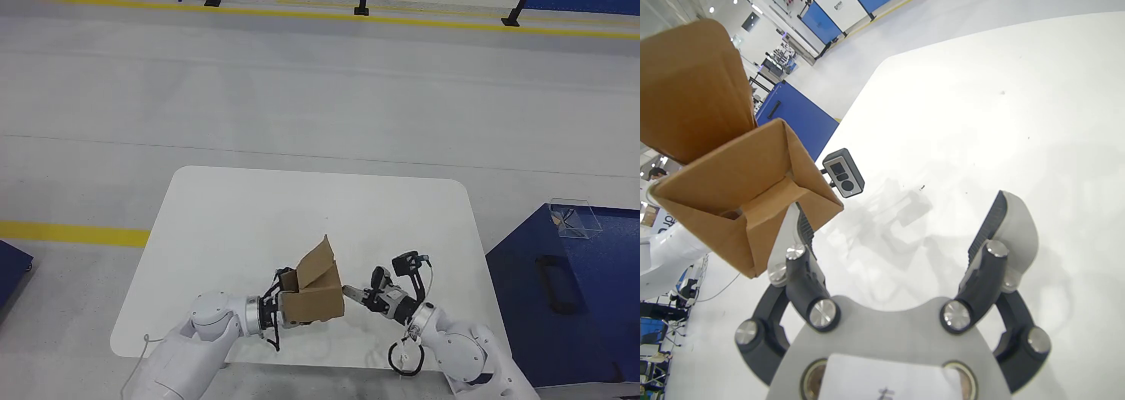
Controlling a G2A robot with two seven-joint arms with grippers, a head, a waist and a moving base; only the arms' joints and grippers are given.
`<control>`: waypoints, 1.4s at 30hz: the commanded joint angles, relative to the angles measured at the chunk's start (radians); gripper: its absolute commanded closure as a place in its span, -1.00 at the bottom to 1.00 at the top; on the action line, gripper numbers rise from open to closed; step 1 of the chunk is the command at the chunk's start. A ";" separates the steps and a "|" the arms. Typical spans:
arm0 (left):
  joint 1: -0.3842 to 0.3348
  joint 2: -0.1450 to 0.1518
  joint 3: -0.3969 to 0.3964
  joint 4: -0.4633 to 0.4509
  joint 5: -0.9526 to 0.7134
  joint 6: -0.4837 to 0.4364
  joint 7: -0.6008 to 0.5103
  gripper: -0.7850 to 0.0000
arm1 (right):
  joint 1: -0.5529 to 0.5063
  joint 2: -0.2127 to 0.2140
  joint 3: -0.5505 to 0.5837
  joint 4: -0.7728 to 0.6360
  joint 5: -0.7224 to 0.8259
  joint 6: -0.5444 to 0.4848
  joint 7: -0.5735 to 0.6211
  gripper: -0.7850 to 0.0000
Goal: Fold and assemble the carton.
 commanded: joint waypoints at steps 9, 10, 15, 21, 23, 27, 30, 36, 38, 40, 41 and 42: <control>0.001 -0.003 0.011 -0.006 0.003 -0.002 0.011 1.00 | 0.008 -0.004 -0.005 0.017 0.015 -0.003 -0.055 -1.00; 0.002 -0.003 0.011 -0.005 0.003 -0.003 0.011 1.00 | 0.003 -0.002 0.003 0.015 0.017 -0.006 -0.055 -1.00; 0.004 -0.003 0.012 -0.005 0.005 -0.002 0.013 1.00 | -0.022 0.004 0.041 0.003 0.028 -0.017 -0.053 -1.00; 0.004 -0.003 0.010 -0.011 -0.002 -0.009 0.009 1.00 | -0.044 0.003 0.076 -0.002 0.138 -0.023 -0.109 -1.00; 0.004 -0.004 0.009 -0.011 -0.002 -0.026 0.013 1.00 | -0.044 0.002 0.078 -0.001 0.153 -0.023 -0.108 -1.00; 0.005 -0.005 0.009 -0.012 -0.001 -0.040 0.016 1.00 | -0.044 0.002 0.078 -0.001 0.153 -0.023 -0.108 -1.00; 0.005 -0.005 0.009 -0.012 -0.001 -0.040 0.016 1.00 | -0.046 0.002 0.087 -0.001 0.165 -0.012 -0.123 -1.00; 0.005 -0.005 0.009 -0.012 -0.001 -0.040 0.016 1.00 | -0.077 0.007 0.215 0.002 0.249 0.006 -0.230 -1.00; 0.005 -0.005 0.009 -0.012 -0.001 -0.040 0.016 1.00 | -0.089 0.008 0.251 0.006 0.282 0.002 -0.256 -1.00; 0.005 -0.005 0.009 -0.012 -0.001 -0.040 0.016 1.00 | -0.092 0.010 0.278 0.016 0.331 -0.019 -0.252 -1.00; 0.005 -0.005 0.009 -0.012 -0.001 -0.040 0.016 1.00 | -0.092 0.010 0.282 0.020 0.342 -0.026 -0.246 -1.00; 0.005 -0.005 0.009 -0.012 -0.001 -0.040 0.016 1.00 | -0.092 0.010 0.282 0.020 0.342 -0.026 -0.246 -1.00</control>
